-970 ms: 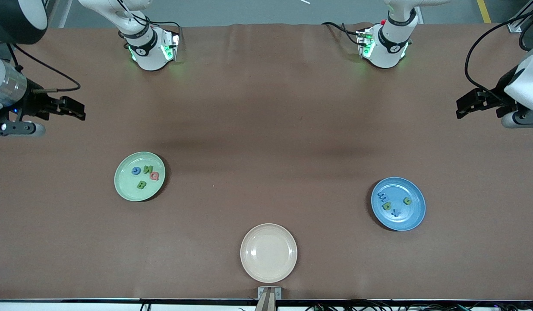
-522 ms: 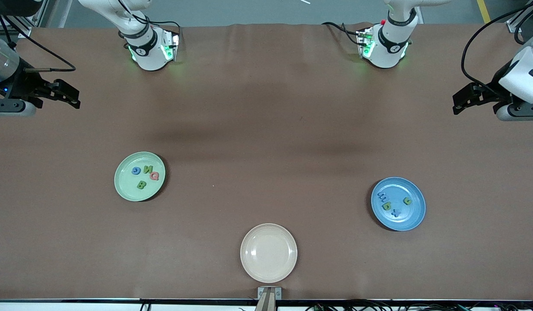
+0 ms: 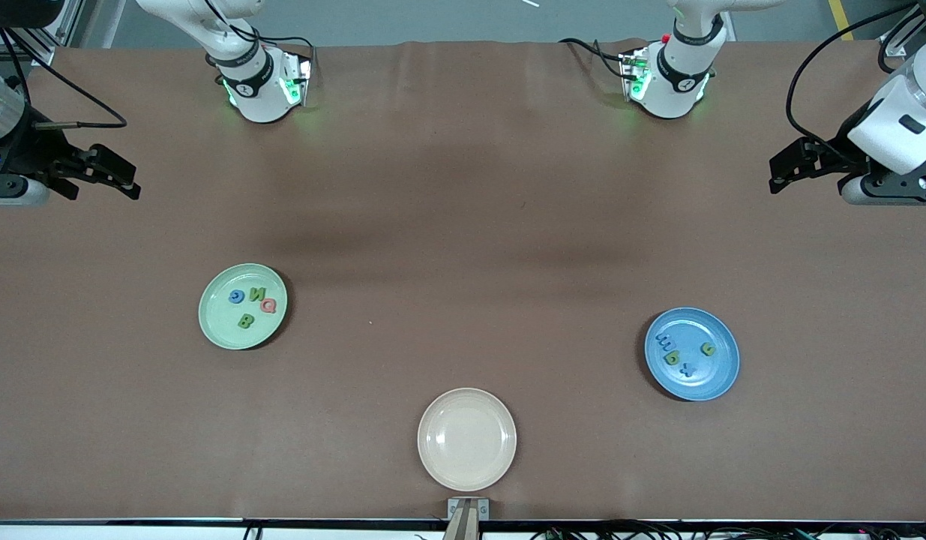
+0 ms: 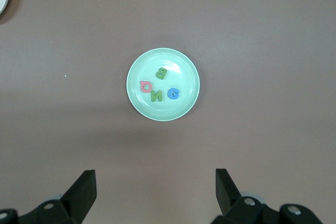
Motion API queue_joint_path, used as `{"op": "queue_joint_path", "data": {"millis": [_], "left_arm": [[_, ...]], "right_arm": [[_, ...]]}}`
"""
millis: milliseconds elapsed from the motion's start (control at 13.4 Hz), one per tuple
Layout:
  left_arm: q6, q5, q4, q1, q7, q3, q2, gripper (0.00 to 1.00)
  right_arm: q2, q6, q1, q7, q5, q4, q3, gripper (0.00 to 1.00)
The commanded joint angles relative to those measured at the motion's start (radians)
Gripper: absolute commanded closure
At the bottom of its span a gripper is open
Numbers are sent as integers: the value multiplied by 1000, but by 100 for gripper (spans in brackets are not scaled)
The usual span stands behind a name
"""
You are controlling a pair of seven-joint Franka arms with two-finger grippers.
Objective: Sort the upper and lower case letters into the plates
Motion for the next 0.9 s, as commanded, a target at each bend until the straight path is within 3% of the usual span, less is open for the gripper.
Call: {"op": "queue_joint_path", "data": {"millis": [0,149,821], "left_arm": [[-22,-23,-24,2,-24,-12,-39,0],[-47,-23,-25,2,-33,-14,-59,0],[-53,-13,2,-6,-63,-23,-39,0]], "right_arm": [[38,1,-8,-5,7,40,3,0],[78,-4,-7,-23,-25,83,6,0],[75,-33,-1,-34,-40,77,11,0]]}}
